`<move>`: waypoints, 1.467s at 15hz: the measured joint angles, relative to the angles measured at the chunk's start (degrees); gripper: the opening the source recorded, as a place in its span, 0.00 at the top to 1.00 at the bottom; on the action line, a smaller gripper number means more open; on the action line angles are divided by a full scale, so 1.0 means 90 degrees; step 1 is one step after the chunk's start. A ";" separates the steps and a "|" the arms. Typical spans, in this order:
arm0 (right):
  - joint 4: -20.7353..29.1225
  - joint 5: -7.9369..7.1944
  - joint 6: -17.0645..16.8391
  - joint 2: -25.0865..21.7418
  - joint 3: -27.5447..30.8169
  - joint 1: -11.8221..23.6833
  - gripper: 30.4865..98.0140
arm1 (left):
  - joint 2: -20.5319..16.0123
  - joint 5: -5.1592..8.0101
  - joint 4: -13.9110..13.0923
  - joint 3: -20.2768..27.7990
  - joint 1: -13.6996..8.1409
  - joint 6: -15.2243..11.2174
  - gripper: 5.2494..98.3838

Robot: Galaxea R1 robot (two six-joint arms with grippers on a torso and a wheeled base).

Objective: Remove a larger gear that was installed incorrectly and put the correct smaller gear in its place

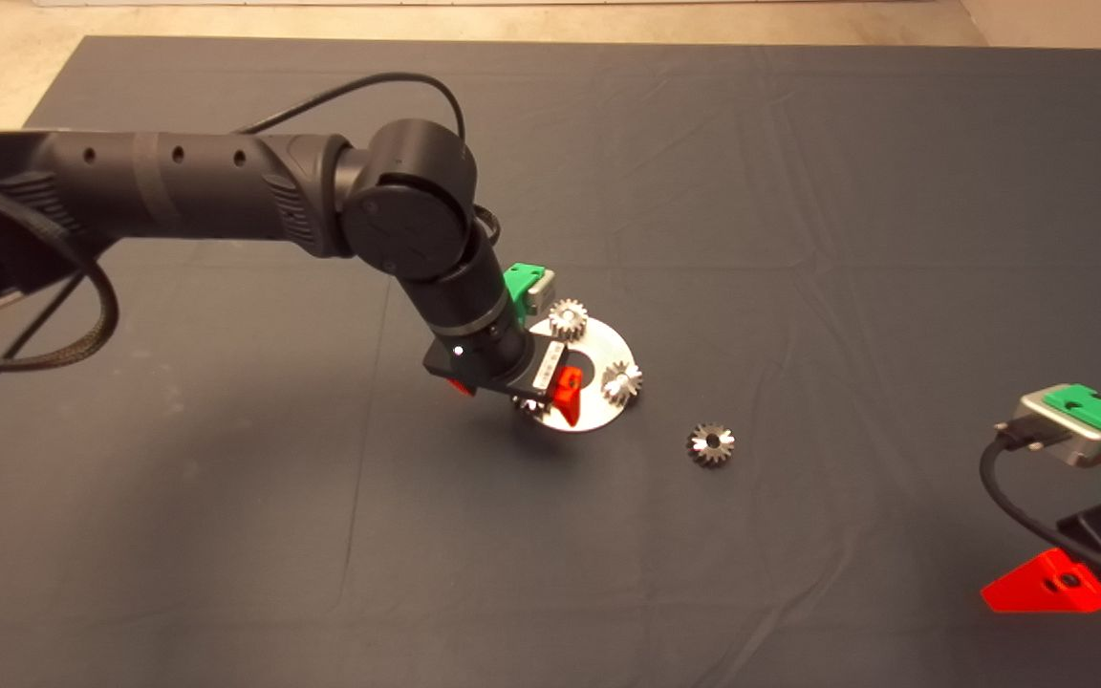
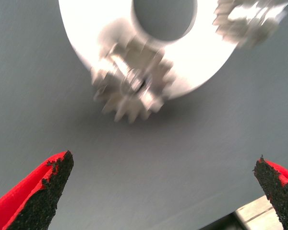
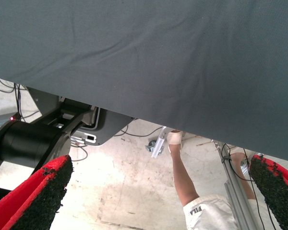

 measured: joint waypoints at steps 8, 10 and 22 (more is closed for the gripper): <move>-0.0001 0.0000 0.0009 0.0003 0.0000 -0.0003 0.00 | 0.0005 -0.0199 0.0208 -0.0211 0.0000 0.0173 0.01; 0.0000 0.0000 0.0012 0.0003 0.0000 -0.0003 0.00 | 0.0005 -0.0199 0.0217 -0.0241 0.0000 0.0225 0.01; -0.0001 0.0000 0.0015 0.0004 0.0000 -0.0003 0.00 | -0.0003 -0.0187 0.0238 -0.0278 0.0000 0.0634 0.09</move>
